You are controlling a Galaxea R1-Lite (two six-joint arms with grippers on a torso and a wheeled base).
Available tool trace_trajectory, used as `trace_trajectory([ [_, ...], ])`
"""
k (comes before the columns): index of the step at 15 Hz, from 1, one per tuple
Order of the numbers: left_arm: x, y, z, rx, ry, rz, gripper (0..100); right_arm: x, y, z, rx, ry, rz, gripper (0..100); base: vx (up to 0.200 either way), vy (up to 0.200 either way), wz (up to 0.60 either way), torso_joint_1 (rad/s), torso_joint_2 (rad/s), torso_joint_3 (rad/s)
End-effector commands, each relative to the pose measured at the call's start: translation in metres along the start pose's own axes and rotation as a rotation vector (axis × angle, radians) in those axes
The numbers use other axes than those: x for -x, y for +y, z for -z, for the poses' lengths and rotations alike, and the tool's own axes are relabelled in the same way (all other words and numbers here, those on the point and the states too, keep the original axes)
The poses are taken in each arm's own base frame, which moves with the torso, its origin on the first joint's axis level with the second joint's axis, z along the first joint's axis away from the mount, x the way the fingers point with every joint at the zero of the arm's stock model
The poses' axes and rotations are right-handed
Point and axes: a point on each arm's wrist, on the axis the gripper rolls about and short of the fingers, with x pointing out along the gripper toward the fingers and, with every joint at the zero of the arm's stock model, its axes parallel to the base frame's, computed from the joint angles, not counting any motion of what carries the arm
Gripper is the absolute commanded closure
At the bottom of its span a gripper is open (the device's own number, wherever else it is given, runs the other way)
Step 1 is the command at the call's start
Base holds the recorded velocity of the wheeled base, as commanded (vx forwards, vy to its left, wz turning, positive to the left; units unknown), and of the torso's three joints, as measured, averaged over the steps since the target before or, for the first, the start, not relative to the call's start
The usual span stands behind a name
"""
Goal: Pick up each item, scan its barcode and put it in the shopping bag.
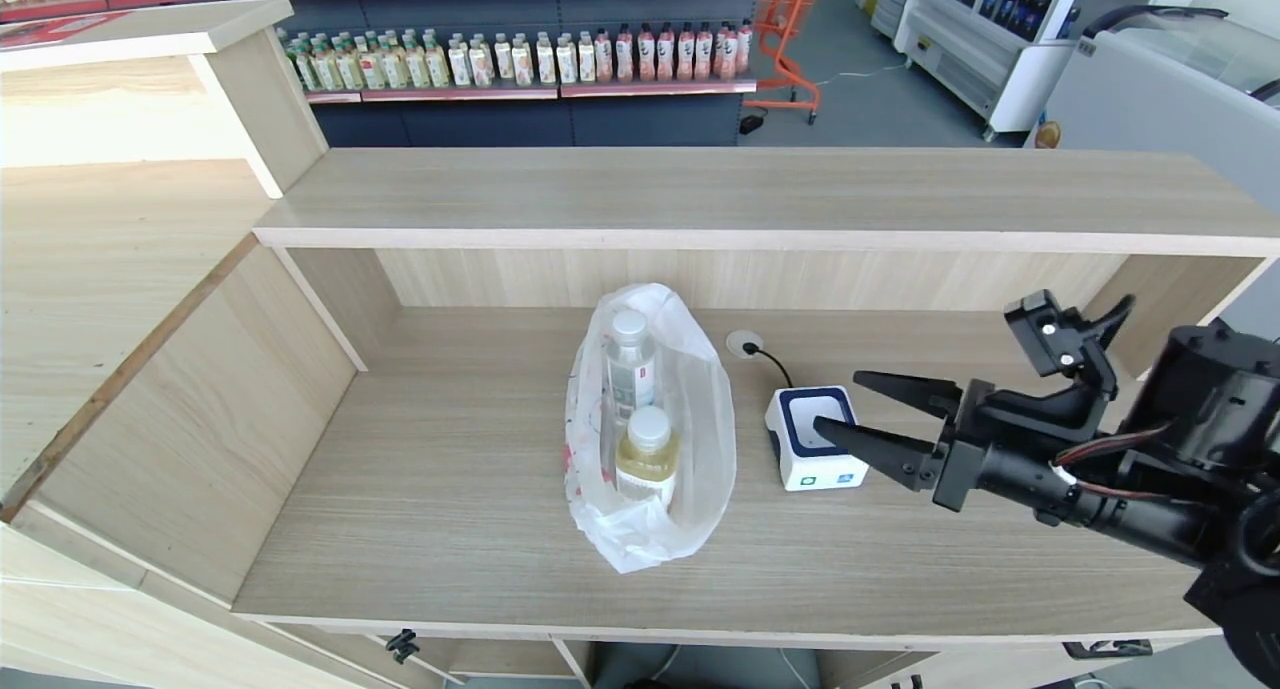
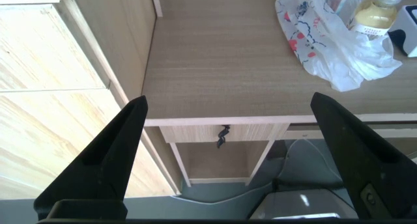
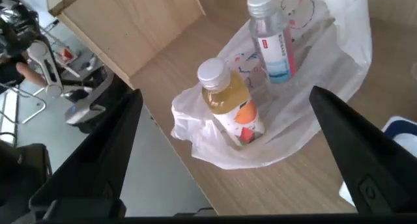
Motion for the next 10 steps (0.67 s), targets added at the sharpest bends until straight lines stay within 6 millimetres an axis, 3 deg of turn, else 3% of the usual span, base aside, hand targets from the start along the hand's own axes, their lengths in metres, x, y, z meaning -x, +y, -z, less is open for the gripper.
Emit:
trace_trajectory([
  [1,0.000,0.000,0.000,0.000,0.000,0.001,0,0.116,0.044,0.004,0.028,0.014,0.449,0,0.000,0.000,0.00,0.000,0.00,0.000],
  [2,0.000,0.000,0.000,0.000,0.002,0.001,0,0.144,0.065,0.027,0.012,0.057,0.547,0,0.000,0.000,0.00,0.000,0.00,0.000],
  [5,0.000,0.000,0.000,0.000,0.002,0.000,0,0.198,0.107,0.055,0.088,0.013,0.697,0,0.000,0.000,0.00,0.000,0.00,0.000],
  [10,0.000,0.000,0.000,0.000,0.002,0.000,0,0.231,0.138,0.101,0.121,-0.056,0.885,0,0.000,0.000,0.00,0.000,0.00,0.000],
])
